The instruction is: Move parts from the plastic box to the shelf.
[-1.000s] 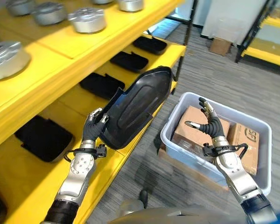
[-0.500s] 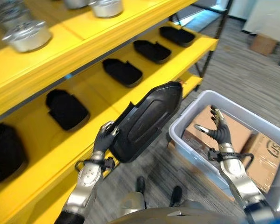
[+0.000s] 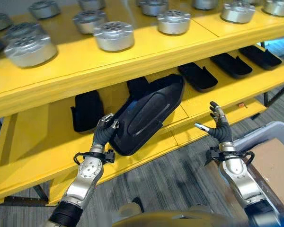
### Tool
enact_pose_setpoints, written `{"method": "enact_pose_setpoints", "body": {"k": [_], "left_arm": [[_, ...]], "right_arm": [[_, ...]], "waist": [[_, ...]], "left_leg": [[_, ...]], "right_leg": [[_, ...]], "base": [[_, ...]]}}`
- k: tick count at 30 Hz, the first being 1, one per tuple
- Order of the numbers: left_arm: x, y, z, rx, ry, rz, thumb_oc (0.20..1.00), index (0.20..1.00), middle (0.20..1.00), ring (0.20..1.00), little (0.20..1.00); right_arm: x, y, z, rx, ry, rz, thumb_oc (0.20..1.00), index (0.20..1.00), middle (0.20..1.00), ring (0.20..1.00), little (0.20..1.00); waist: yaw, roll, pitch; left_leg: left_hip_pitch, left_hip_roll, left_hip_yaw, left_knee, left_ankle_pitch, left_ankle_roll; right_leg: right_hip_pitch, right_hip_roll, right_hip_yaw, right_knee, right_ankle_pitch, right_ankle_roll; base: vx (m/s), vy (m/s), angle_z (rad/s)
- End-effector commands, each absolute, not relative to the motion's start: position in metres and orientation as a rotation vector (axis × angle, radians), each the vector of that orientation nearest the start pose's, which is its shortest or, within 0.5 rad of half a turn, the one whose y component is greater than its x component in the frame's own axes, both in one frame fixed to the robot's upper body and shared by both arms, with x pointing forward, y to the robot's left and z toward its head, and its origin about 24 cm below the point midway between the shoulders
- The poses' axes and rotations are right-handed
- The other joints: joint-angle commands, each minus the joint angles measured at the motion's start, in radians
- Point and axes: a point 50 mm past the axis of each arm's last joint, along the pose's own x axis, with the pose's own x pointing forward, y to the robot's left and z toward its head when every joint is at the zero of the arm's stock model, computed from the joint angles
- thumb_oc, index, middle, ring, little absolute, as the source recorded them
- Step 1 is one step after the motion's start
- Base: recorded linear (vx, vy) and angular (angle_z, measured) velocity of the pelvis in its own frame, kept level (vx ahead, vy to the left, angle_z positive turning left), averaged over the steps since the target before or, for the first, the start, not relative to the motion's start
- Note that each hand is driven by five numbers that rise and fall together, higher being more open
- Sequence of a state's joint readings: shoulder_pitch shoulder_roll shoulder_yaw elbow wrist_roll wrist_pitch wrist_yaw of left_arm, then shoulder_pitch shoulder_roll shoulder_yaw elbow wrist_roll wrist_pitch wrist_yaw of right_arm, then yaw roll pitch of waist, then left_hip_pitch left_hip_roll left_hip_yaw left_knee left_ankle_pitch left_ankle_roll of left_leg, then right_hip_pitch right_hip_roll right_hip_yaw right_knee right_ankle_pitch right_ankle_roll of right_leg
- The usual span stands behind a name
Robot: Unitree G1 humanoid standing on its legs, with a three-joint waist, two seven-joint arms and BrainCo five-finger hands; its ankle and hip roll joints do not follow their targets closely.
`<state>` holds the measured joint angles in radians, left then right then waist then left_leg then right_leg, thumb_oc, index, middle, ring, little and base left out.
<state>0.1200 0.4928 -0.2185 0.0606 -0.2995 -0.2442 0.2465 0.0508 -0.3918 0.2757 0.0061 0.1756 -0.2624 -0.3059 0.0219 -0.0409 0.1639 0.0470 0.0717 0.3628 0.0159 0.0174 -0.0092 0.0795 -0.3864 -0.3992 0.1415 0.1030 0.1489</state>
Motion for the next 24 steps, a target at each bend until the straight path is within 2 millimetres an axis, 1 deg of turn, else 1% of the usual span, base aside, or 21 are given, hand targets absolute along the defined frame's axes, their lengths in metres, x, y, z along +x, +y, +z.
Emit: {"method": "enact_pose_setpoints", "body": {"k": [1, 2, 4, 5, 7, 8, 9, 10, 11, 12, 13, 15, 16, 17, 18, 19, 20, 21, 23, 24], "left_arm": [[0.228, 0.206, 0.070, 0.116, -0.248, 0.073, 0.200, 0.200, 0.200, 0.200, 0.200], [0.227, 0.208, 0.069, 0.117, -0.240, 0.075, 0.200, 0.200, 0.200, 0.200, 0.200], [0.224, 0.210, 0.069, 0.130, -0.240, 0.075, 0.200, 0.200, 0.200, 0.200, 0.200], [0.222, 0.211, 0.068, 0.134, -0.235, 0.069, 0.200, 0.200, 0.200, 0.200, 0.200], [0.220, 0.212, 0.066, 0.147, -0.233, 0.060, 0.200, 0.200, 0.200, 0.200, 0.200], [0.219, 0.212, 0.066, 0.154, -0.232, 0.055, 0.200, 0.200, 0.200, 0.200, 0.200], [0.218, 0.212, 0.065, 0.141, -0.217, 0.045, 0.200, 0.200, 0.200, 0.200, 0.200], [0.217, 0.213, 0.063, 0.132, -0.206, 0.053, 0.200, 0.200, 0.200, 0.200, 0.200], [0.218, 0.216, 0.063, 0.135, -0.204, 0.077, 0.200, 0.200, 0.200, 0.200, 0.200], [0.221, 0.218, 0.065, 0.127, -0.214, 0.089, 0.200, 0.200, 0.200, 0.200, 0.200], [0.223, 0.219, 0.067, 0.125, -0.224, 0.094, 0.200, 0.200, 0.200, 0.200, 0.200], [0.226, 0.219, 0.070, 0.111, -0.241, 0.092, 0.200, 0.200, 0.200, 0.200, 0.200], [0.227, 0.216, 0.071, 0.094, -0.248, 0.085, 0.200, 0.200, 0.200, 0.200, 0.200], [0.227, 0.212, 0.071, 0.087, -0.255, 0.077, 0.200, 0.200, 0.200, 0.200, 0.200], [0.227, 0.208, 0.071, 0.081, -0.254, 0.066, 0.200, 0.200, 0.200, 0.200, 0.200], [0.227, 0.202, 0.069, 0.072, -0.238, 0.043, 0.200, 0.200, 0.200, 0.200, 0.200], [0.226, 0.200, 0.068, 0.068, -0.231, 0.037, 0.200, 0.200, 0.200, 0.200, 0.200], [0.224, 0.196, 0.062, 0.067, -0.210, 0.031, 0.200, 0.200, 0.200, 0.200, 0.200], [0.221, 0.195, 0.059, 0.074, -0.196, 0.032, 0.200, 0.200, 0.200, 0.200, 0.200], [0.218, 0.197, 0.059, 0.081, -0.205, 0.030, 0.200, 0.200, 0.200, 0.200, 0.200]], "right_arm": [[0.239, -0.176, 0.074, -0.163, -0.283, 0.000, 1.000, 1.000, 1.000, 1.000, 1.000], [0.239, -0.176, 0.076, -0.164, -0.290, 0.000, 1.000, 1.000, 1.000, 1.000, 1.000], [0.239, -0.175, 0.079, -0.166, -0.306, -0.007, 1.000, 1.000, 1.000, 1.000, 1.000], [0.238, -0.175, 0.082, -0.168, -0.319, -0.015, 1.000, 1.000, 1.000, 1.000, 1.000], [0.239, -0.175, 0.083, -0.168, -0.325, -0.019, 1.000, 1.000, 1.000, 1.000, 1.000], [0.239, -0.174, 0.083, -0.168, -0.325, -0.014, 1.000, 1.000, 1.000, 1.000, 1.000], [0.240, -0.172, 0.083, -0.176, -0.326, 0.000, 1.000, 1.000, 1.000, 1.000, 1.000], [0.241, -0.171, 0.084, -0.178, -0.328, 0.008, 1.000, 1.000, 1.000, 1.000, 1.000], [0.241, -0.170, 0.084, -0.173, -0.326, 0.019, 1.000, 1.000, 1.000, 1.000, 1.000], [0.240, -0.168, 0.085, -0.163, -0.324, 0.030, 1.000, 1.000, 1.000, 1.000, 1.000], [0.239, -0.168, 0.086, -0.163, -0.325, 0.036, 1.000, 1.000, 1.000, 1.000, 1.000], [0.235, -0.168, 0.087, -0.186, -0.339, 0.046, 1.000, 1.000, 1.000, 1.000, 1.000], [0.232, -0.170, 0.087, -0.187, -0.333, 0.049, 1.000, 1.000, 1.000, 1.000, 1.000], [0.231, -0.171, 0.086, -0.187, -0.330, 0.048, 1.000, 1.000, 1.000, 1.000, 1.000], [0.230, -0.172, 0.086, -0.193, -0.334, 0.042, 1.000, 1.000, 1.000, 1.000, 1.000], [0.230, -0.175, 0.086, -0.208, -0.341, 0.031, 1.000, 1.000, 1.000, 1.000, 1.000], [0.230, -0.175, 0.086, -0.210, -0.344, 0.028, 1.000, 1.000, 1.000, 1.000, 1.000], [0.229, -0.178, 0.087, -0.220, -0.367, 0.013, 1.000, 1.000, 1.000, 1.000, 1.000], [0.227, -0.180, 0.088, -0.252, -0.391, 0.006, 1.000, 1.000, 1.000, 1.000, 1.000], [0.225, -0.181, 0.089, -0.277, -0.412, -0.001, 1.000, 1.000, 1.000, 1.000, 1.000]], "waist": [[0.014, 0.047, 0.014], [0.025, 0.041, 0.015], [0.043, 0.033, 0.018], [0.059, 0.027, 0.021], [0.073, 0.021, 0.025], [0.079, 0.018, 0.028], [0.089, 0.018, 0.031], [0.098, 0.020, 0.032], [0.098, 0.023, 0.034], [0.086, 0.022, 0.035], [0.079, 0.020, 0.034], [0.060, 0.013, 0.027], [0.043, 0.007, 0.024], [0.031, 0.004, 0.022], [0.023, 0.002, 0.023], [0.007, 0.002, 0.019], [0.004, 0.004, 0.018], [0.000, 0.004, 0.011], [-0.004, 0.009, 0.004], [-0.010, 0.018, 0.004]], "left_leg": [[0.097, 0.083, 0.010, -0.069, 0.004, -0.039], [0.105, 0.071, -0.006, -0.078, -0.013, -0.040], [0.098, 0.051, -0.006, -0.087, -0.016, -0.028], [0.092, 0.032, -0.007, -0.093, -0.020, -0.018], [0.088, 0.011, -0.004, -0.097, -0.030, -0.006], [0.090, 0.003, 0.002, -0.098, -0.035, -0.001], [0.096, -0.005, 0.020, -0.101, -0.041, 0.004], [0.099, -0.008, 0.031, -0.103, -0.042, 0.005], [0.099, -0.017, 0.030, -0.103, -0.050, 0.013], [0.097, -0.024, 0.020, -0.103, -0.059, 0.026], [0.095, -0.027, 0.018, -0.103, -0.062, 0.031], [0.092, -0.033, 0.015, -0.103, -0.063, 0.036], [0.093, -0.042, 0.003, -0.103, -0.062, 0.033], [0.092, -0.049, -0.010, -0.103, -0.060, 0.028], [0.079, -0.052, -0.007, -0.103, -0.038, 0.027], [0.073, -0.063, -0.039, -0.103, -0.032, 0.021], [0.070, -0.063, -0.043, -0.103, -0.029, 0.018], [0.058, -0.062, -0.047, -0.103, -0.024, 0.007], [0.048, -0.063, -0.050, -0.103, -0.018, 0.001], [0.048, -0.064, -0.050, -0.103, -0.018, 0.000]], "right_leg": [[-0.005, 0.120, -0.044, 0.007, -0.103, 0.018], [0.002, 0.114, -0.035, 0.013, -0.113, 0.035], [0.006, 0.102, -0.047, 0.010, -0.096, 0.042], [0.005, 0.091, -0.058, 0.010, -0.076, 0.048], [0.002, 0.075, -0.075, 0.008, -0.042, 0.060], [-0.004, 0.065, -0.089, 0.010, -0.018, 0.067], [-0.013, 0.050, -0.123, 0.016, 0.008, 0.075], [-0.013, 0.044, -0.149, 0.017, 0.014, 0.076], [-0.026, 0.040, -0.154, 0.046, 0.023, 0.079], [-0.042, 0.051, -0.129, 0.075, 0.010, 0.077], [-0.048, 0.068, -0.115, 0.085, -0.008, 0.072], [-0.043, 0.136, -0.083, 0.074, -0.052, 0.054], [-0.040, 0.199, -0.046, 0.038, -0.078, 0.042], [-0.031, 0.243, -0.017, 0.007, -0.098, 0.026], [-0.029, 0.276, -0.007, -0.032, -0.093, -0.003], [-0.021, 0.311, 0.055, -0.078, -0.091, -0.017], [-0.016, 0.320, 0.066, -0.089, -0.095, -0.023], [-0.003, 0.334, 0.082, -0.130, -0.095, -0.027], [-0.003, 0.337, 0.098, -0.150, -0.088, -0.027], [-0.003, 0.337, 0.108, -0.155, -0.091, -0.027]], "base": [[-0.16, 0.294, 0.35], [-0.14, 0.259, 0.32], [-0.12, 0.251, 0.41], [-0.18, 0.289, 0.34], [-0.13, 0.229, 0.12], [-0.10, 0.197, 0.11], [-0.09, 0.195, 0.07], [-0.09, 0.223, -0.11], [-0.06, 0.175, -0.31], [-0.03, 0.138, -0.24], [0.01, 0.064, 0.19], [0.06, -0.002, 0.51], [0.11, -0.039, 0.35], [0.05, -0.079, 0.22], [0.07, -0.115, 0.21], [0.04, -0.121, 0.32], [0.12, -0.187, 0.45], [0.05, -0.182, 0.15], [0.05, -0.200, -0.12], [0.05, -0.203, -0.05]]}}
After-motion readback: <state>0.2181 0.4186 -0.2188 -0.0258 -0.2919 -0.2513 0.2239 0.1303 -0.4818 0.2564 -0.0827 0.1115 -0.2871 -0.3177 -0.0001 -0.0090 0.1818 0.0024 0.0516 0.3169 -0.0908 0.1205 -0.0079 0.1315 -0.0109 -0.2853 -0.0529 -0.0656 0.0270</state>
